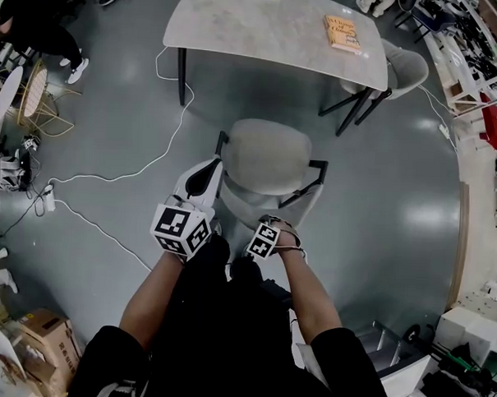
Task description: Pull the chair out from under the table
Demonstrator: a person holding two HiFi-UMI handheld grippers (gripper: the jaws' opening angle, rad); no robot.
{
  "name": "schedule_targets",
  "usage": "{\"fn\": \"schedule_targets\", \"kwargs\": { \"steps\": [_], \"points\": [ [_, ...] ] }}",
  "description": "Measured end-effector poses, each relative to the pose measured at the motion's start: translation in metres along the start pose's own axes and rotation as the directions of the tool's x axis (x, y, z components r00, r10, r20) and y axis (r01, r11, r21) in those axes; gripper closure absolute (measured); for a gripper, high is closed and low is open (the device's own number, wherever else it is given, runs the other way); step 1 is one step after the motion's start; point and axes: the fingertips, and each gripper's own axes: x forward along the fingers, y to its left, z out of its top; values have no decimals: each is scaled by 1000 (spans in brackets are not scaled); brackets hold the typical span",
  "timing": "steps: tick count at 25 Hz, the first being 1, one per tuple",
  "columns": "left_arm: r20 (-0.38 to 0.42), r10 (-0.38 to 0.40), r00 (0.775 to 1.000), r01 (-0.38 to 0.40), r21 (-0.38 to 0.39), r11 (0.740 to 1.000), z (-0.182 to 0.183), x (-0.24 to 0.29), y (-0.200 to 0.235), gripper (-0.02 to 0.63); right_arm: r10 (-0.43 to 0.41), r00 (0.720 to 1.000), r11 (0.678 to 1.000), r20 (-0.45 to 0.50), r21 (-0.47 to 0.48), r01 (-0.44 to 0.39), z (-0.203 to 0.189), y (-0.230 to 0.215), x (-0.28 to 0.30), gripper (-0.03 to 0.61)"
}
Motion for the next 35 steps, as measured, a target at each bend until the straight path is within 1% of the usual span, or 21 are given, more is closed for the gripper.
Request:
{"fn": "schedule_targets", "kwargs": {
  "steps": [11, 17, 26, 29, 35],
  "points": [
    [9, -12, 1000, 12, -5, 1000, 4, 8, 3, 606, 15, 1000, 997, -3, 70, -14, 6, -1, -20, 425],
    [-4, -22, 1000, 22, -9, 1000, 3, 6, 8, 606, 61, 998, 988, 10, 143, -62, 11, 2, -33, 422],
    [-15, -42, 999, 42, -10, 999, 2, 16, 6, 606, 87, 994, 969, 73, 227, -101, 14, -3, -60, 423],
    [-16, -46, 999, 46, -8, 999, 3, 18, 8, 606, 73, 991, 960, 115, 261, -101, 21, -11, -73, 422],
    [-13, -49, 999, 49, -6, 999, 6, 26, 7, 606, 2, 985, 952, 170, 300, -54, 29, -39, -108, 423]
  ]
}}
